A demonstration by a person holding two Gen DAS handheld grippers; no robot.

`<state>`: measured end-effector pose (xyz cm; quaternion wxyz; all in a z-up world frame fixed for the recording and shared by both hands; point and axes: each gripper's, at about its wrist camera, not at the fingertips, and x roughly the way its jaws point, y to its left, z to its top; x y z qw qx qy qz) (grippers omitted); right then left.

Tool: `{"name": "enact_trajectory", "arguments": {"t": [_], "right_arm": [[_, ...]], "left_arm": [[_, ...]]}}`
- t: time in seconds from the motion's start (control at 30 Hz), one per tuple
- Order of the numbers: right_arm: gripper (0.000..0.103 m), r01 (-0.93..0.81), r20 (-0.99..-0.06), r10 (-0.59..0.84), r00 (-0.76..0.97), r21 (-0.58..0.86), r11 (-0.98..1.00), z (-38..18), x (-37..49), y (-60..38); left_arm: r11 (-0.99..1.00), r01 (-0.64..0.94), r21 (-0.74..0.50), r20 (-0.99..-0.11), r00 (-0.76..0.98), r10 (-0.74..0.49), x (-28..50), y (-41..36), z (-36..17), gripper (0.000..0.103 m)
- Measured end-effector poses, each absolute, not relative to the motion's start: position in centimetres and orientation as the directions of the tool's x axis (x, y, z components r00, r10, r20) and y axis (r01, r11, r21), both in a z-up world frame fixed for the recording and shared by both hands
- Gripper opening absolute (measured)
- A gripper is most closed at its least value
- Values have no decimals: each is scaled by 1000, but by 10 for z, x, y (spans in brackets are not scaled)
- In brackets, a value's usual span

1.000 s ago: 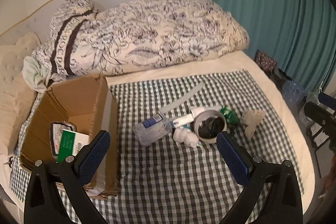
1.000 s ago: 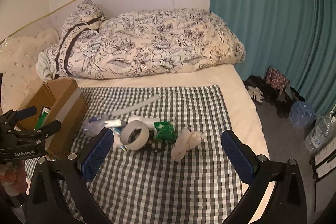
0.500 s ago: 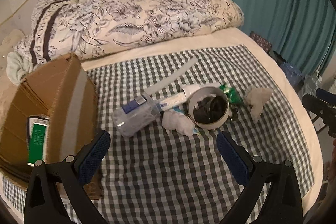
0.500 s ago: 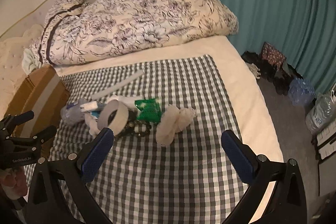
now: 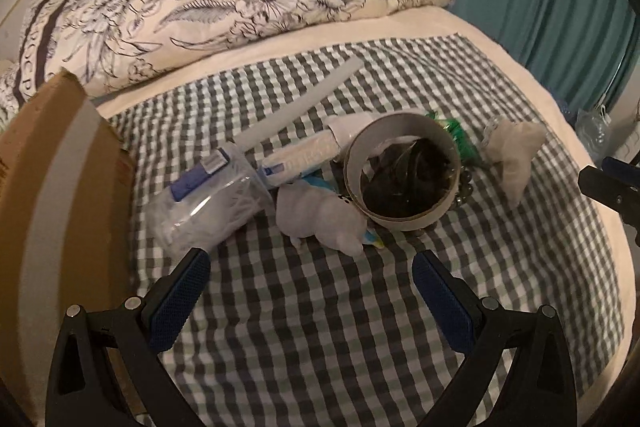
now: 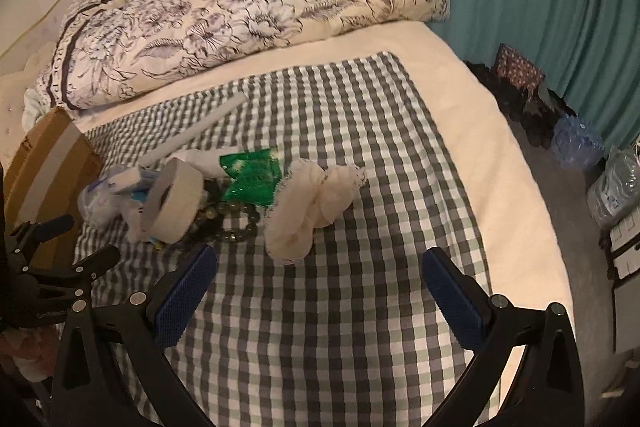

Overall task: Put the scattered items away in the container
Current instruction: 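Grasp the white plush toy with the left tool while the right grasps the lace cloth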

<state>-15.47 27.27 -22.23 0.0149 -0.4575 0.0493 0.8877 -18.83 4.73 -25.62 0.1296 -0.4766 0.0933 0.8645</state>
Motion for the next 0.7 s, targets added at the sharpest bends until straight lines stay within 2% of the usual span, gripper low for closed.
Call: {"name": "enact_trajectory", "arguments": {"t": [0.37,0.7], "right_arm": [[103,-71,-842,-26,-540,77,-994,-259,-179,277],[103,-48,-835,-44,-548,84,-995,-268,-204,274]], "left_arm": [[-952,-306,13,-884,-448,132,-213,53,-296,103],[-949,-313,-36,-882,-437,178,-234,55,-307,103]]}}
